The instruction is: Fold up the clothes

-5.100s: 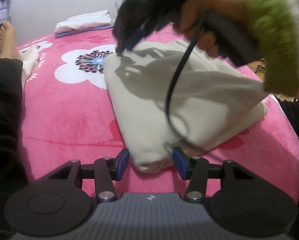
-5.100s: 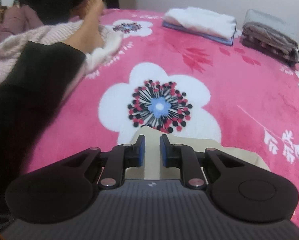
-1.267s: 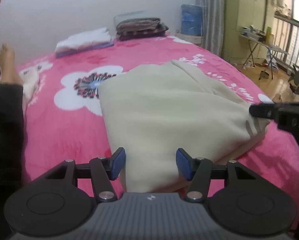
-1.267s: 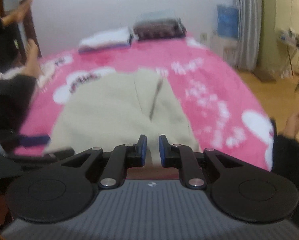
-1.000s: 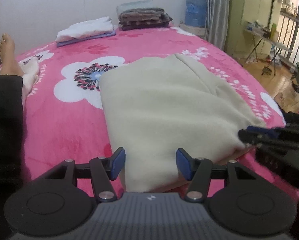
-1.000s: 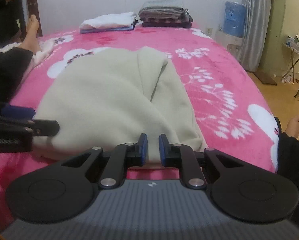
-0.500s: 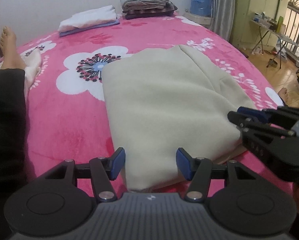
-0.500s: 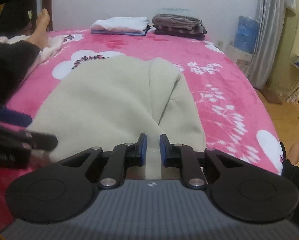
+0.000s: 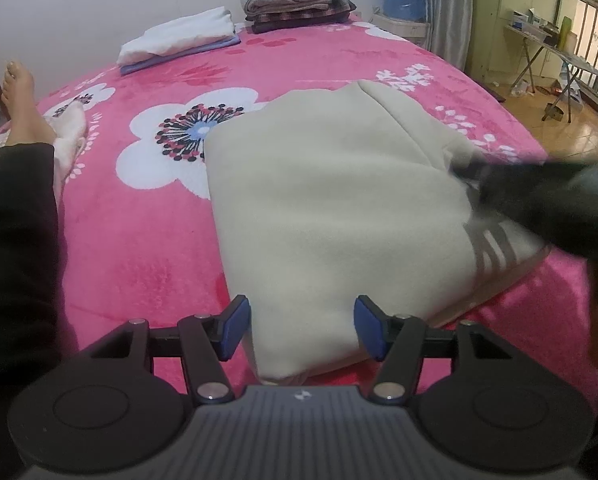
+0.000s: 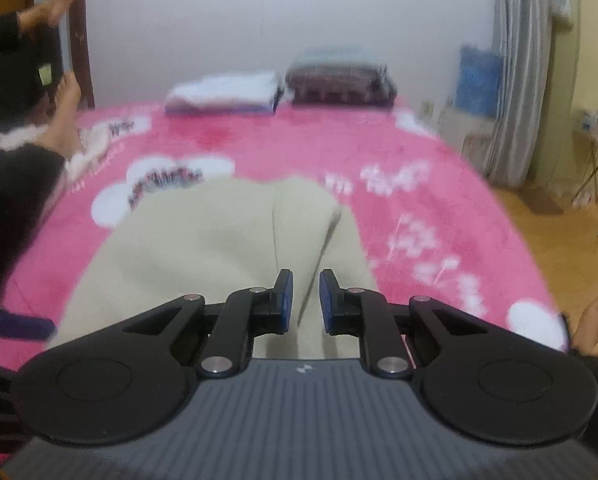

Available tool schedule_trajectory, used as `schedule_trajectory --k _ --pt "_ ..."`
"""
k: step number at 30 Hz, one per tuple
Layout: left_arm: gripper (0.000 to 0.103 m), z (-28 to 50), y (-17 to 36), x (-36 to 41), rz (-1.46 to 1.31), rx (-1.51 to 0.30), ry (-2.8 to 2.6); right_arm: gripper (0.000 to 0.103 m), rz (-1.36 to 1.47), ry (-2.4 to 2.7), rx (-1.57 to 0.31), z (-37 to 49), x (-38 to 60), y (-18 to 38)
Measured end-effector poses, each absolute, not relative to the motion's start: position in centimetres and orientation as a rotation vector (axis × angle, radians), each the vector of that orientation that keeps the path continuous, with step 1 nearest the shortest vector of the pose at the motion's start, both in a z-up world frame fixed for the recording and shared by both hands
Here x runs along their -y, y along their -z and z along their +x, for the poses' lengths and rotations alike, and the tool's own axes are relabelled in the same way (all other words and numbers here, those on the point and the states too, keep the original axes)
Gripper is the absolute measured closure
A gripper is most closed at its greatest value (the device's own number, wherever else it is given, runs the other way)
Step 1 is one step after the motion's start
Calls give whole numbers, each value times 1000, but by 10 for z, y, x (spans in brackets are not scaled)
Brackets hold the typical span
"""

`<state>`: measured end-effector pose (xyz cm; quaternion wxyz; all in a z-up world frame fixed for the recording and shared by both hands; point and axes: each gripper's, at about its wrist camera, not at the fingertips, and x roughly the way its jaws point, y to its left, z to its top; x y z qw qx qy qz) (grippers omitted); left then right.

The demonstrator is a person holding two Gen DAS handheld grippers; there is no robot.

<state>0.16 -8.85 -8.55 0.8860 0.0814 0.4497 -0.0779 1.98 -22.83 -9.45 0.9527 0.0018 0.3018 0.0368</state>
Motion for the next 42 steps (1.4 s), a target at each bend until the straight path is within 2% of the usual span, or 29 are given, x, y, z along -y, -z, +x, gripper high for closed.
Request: schedule_trajectory --k 2,6,18,38,42 --pt "34 2 87 89 163 -935 159 89 42 -66 -662 27 234 120" --pt "29 1 90 85 132 -939 150 88 125 -74 -660 28 244 119" --pt "22 -1 93 87 129 -961 152 88 132 -85 -635 25 245 124" --pt "18 -3 97 94 168 -962 149 88 139 -90 -629 25 247 124" --pt "20 -6 93 91 170 -963 163 88 140 -90 -628 25 247 124"
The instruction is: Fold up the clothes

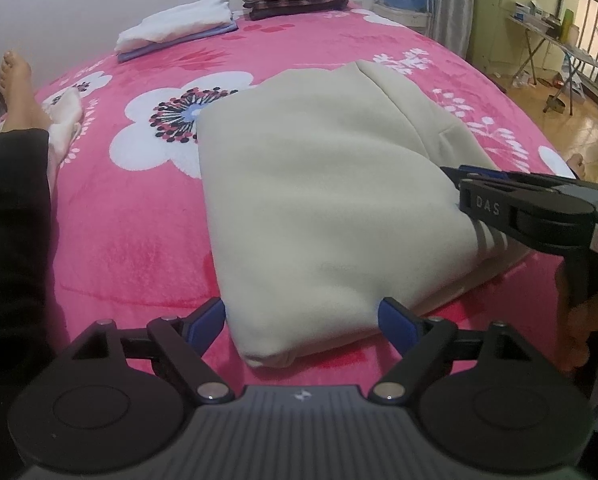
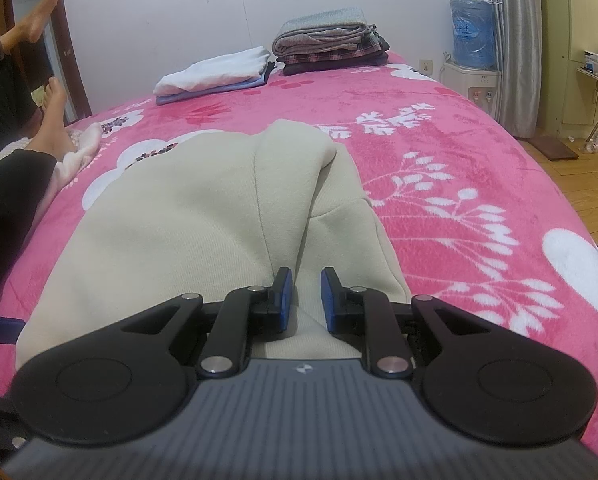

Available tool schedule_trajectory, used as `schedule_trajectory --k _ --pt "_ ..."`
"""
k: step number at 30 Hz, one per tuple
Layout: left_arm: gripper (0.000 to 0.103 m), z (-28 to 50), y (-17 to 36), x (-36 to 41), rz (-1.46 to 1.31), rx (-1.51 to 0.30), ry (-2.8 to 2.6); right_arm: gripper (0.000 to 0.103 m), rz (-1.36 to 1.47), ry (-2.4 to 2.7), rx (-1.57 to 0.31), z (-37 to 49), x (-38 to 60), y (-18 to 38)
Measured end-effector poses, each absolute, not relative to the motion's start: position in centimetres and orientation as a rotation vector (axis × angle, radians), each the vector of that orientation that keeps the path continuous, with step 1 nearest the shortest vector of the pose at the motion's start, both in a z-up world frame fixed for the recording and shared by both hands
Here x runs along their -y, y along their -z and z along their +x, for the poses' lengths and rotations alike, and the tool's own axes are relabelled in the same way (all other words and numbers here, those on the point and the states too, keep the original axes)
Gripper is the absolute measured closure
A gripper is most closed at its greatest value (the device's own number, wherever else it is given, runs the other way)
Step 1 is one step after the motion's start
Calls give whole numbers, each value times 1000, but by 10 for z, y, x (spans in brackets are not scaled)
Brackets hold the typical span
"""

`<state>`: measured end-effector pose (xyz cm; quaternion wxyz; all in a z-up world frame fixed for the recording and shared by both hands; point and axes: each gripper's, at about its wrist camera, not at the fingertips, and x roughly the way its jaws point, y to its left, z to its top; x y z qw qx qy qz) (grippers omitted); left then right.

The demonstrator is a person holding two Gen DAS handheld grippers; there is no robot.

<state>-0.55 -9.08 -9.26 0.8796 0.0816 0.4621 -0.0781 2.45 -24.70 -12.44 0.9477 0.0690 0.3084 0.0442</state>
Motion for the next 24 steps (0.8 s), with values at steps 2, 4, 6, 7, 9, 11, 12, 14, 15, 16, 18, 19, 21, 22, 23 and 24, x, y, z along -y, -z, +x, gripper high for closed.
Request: schedule_trajectory --k 2,4,6,7,9,11,12,14,15,16,18,19,21,22,23,24 --pt "21 -10 84 83 155 -927 160 88 142 -91 -628 25 247 125" --pt "22 -14 72 74 126 -845 151 88 147 -91 -628 24 248 124" --pt "33 -13 62 67 88 -776 169 88 153 -91 -626 24 248 124" --pt "37 -9 59 67 78 -760 185 88 155 -90 -624 24 248 125" --pt "52 -2 56 69 66 -734 212 88 159 -90 -623 24 249 125" --pt "61 6 63 74 64 -737 240 87 162 -92 -624 25 249 124" --pt "66 10 70 78 63 -753 259 87 165 -93 -625 25 249 124" --pt "69 20 99 86 85 -819 267 87 170 -95 -625 25 250 124" --pt "69 17 106 92 138 -790 268 87 172 -97 -626 25 251 124" --pt "69 12 112 98 199 -745 270 87 174 -98 -628 25 251 124" --pt "70 10 111 108 256 -736 252 87 172 -97 -628 25 251 124" --pt "70 12 110 109 244 -747 248 87 170 -97 -629 25 251 124" --pt "71 14 110 106 210 -757 250 87 166 -100 -629 25 251 123" --pt "71 15 110 105 207 -757 251 87 161 -101 -630 25 251 122" --pt "71 15 110 104 208 -755 252 86 157 -96 -630 25 251 119" --pt "71 16 111 104 208 -754 253 85 145 -85 -616 23 250 114"
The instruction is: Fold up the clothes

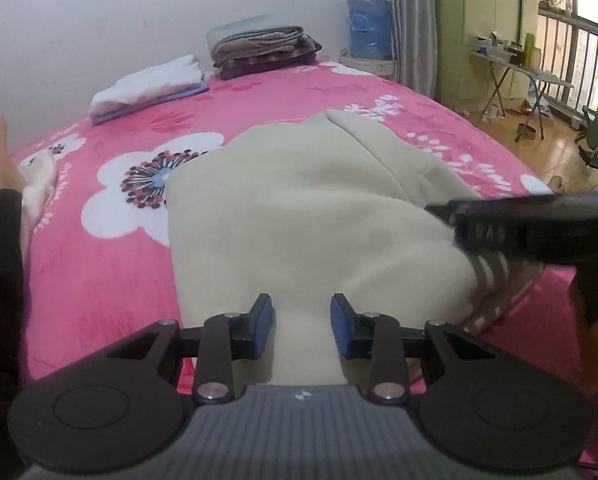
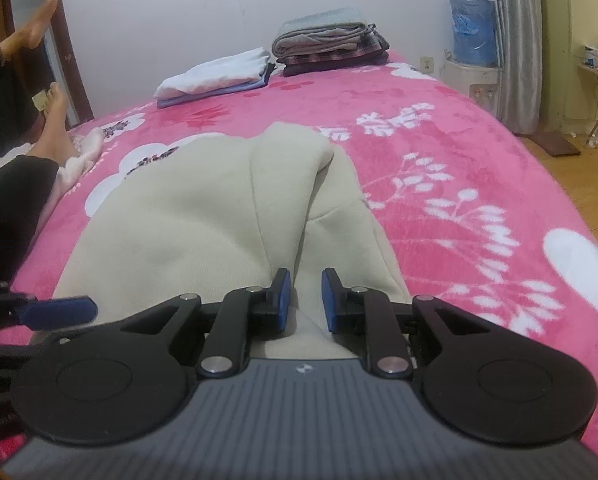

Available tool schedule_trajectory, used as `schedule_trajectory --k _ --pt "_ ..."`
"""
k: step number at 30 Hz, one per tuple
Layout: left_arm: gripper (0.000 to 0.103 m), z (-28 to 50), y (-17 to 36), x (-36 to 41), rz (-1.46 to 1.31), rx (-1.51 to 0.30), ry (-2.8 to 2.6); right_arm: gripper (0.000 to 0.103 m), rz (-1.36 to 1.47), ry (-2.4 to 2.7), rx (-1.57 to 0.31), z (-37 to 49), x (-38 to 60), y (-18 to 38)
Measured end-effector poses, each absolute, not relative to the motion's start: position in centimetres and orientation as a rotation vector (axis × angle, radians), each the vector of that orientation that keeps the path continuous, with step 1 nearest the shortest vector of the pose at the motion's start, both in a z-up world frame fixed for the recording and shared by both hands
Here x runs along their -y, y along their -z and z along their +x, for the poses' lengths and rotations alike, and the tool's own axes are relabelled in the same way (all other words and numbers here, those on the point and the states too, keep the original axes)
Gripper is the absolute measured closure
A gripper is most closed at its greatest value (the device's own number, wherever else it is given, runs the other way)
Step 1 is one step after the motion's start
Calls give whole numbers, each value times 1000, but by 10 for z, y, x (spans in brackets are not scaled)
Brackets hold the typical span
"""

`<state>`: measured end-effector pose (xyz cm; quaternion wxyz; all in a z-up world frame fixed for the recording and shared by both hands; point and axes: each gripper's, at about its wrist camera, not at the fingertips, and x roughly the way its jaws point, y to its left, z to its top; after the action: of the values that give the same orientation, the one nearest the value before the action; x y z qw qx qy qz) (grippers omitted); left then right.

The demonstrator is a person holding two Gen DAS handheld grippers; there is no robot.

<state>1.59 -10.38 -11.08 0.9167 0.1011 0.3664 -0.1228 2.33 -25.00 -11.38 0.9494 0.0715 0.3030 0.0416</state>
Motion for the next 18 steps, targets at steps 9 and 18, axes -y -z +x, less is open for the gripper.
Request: schedule_trajectory --k 9,18 --pt "71 16 112 97 181 -753 269 84 7 -258 -419 47 222 70" --pt "72 17 98 89 105 -750 292 83 -174 -265 -531 65 196 129"
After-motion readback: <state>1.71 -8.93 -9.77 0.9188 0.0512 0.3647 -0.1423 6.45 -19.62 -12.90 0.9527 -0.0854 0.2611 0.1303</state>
